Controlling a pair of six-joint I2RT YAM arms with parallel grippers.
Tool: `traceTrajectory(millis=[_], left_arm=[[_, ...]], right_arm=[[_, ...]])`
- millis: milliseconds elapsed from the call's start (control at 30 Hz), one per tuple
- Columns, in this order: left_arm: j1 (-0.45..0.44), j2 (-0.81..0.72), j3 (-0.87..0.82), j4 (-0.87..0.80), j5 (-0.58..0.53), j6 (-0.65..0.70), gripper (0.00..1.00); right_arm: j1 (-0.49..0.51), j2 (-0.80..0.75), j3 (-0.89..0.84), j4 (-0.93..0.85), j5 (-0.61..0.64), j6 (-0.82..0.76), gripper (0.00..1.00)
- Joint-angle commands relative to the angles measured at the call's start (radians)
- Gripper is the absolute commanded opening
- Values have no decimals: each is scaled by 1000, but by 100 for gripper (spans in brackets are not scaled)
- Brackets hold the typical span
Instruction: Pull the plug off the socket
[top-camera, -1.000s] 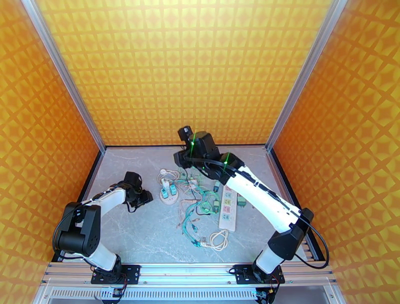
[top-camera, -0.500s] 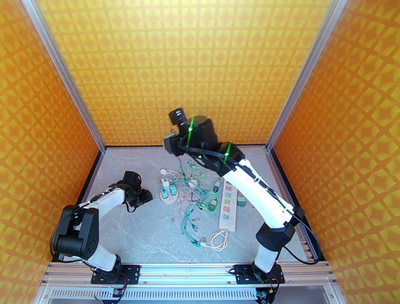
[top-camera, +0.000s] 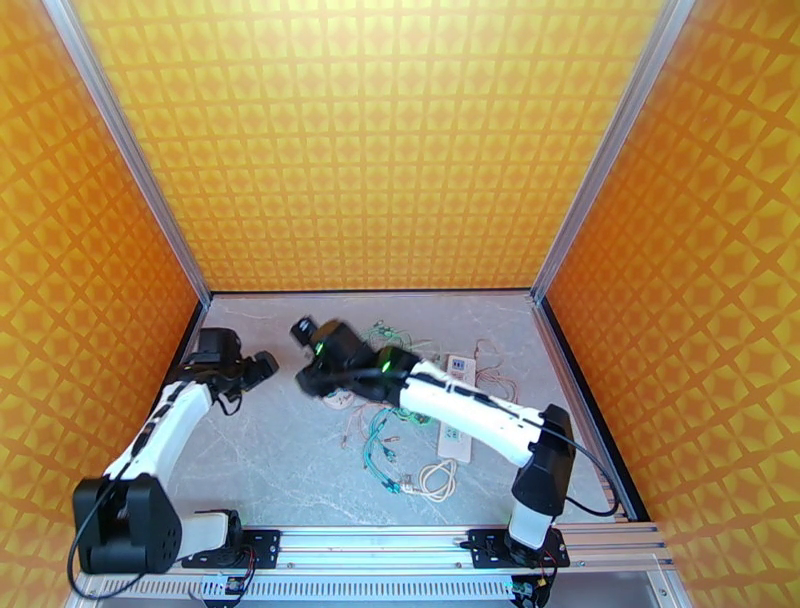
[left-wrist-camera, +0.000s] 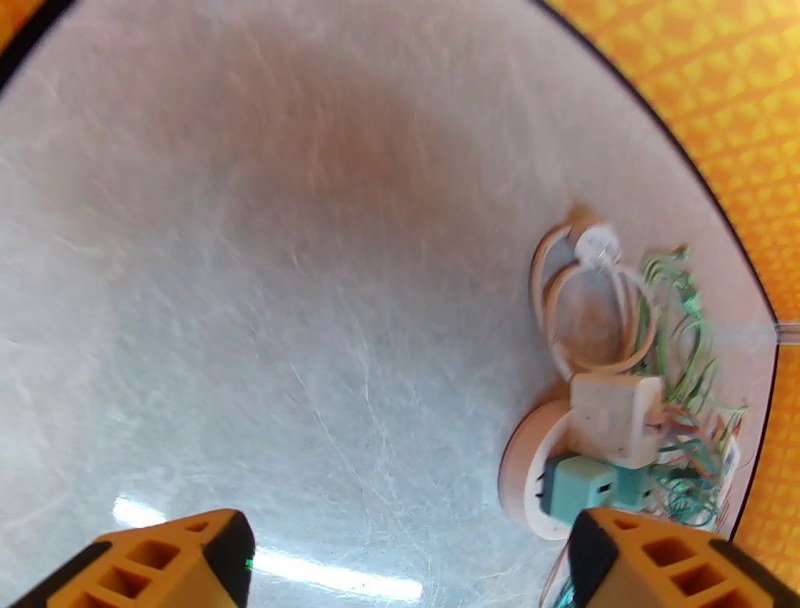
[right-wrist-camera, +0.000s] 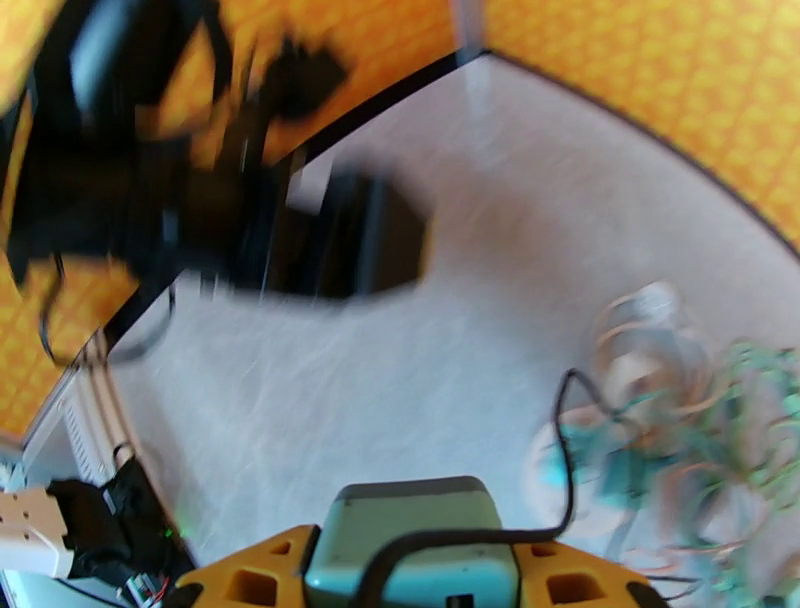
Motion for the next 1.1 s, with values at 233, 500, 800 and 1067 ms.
traceTrajectory(millis=[233,500,800,1067], left_arm=[[31,-107,-24,-97,-27,16,97],[34,-198,-59,-137,-47,34,97],[35,-240,-62,-159,-61,46,99],[34,-258,-72,-87,-35,57,99]], right_arm=[[140,118,-161,117,12,60,36],[168,228,-211,147,58,65,37],[171,203,-232,76,131,61,69],[110,-31,-292,47,231,40,84]])
